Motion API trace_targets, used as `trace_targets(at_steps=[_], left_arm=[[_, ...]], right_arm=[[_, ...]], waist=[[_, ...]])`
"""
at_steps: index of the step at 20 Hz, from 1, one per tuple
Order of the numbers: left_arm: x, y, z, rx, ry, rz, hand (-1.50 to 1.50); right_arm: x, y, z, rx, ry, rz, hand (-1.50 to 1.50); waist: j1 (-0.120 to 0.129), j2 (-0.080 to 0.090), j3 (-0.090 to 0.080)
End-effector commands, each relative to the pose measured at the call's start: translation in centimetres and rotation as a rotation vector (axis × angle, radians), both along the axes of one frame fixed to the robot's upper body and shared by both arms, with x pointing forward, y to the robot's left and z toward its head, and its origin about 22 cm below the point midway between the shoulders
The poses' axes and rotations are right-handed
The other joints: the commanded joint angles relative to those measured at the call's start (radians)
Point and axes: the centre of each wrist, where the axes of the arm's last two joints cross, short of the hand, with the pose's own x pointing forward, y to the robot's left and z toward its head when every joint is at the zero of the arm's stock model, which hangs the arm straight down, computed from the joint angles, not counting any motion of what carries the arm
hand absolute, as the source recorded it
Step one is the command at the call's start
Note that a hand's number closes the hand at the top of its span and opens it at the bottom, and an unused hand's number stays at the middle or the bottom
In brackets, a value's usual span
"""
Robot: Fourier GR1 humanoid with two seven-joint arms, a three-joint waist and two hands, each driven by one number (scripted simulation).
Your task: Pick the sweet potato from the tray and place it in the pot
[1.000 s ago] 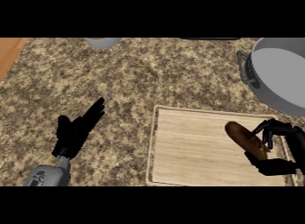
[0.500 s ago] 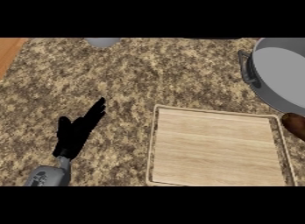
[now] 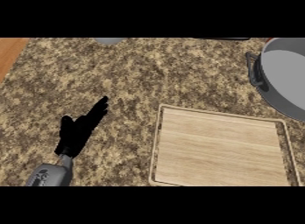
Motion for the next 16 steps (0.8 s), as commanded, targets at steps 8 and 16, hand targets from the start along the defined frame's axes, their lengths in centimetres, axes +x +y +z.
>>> trace_targets(at_steps=[8,16], left_arm=[[0.8,-1.1,0.6,-0.003,0.003,-0.034,0.0],[2.0,-2.0,1.3,0.009,0.006,-0.056,0.0]], right_arm=[[1.6,-2.4,5.1,-0.187,-0.011,0.108,1.5],[6.5,1.4,1.6,-0.37,0.003,0.163,1.5]], waist=[[0.036,-0.001,-0.007],[0.043,0.003,-0.008]])
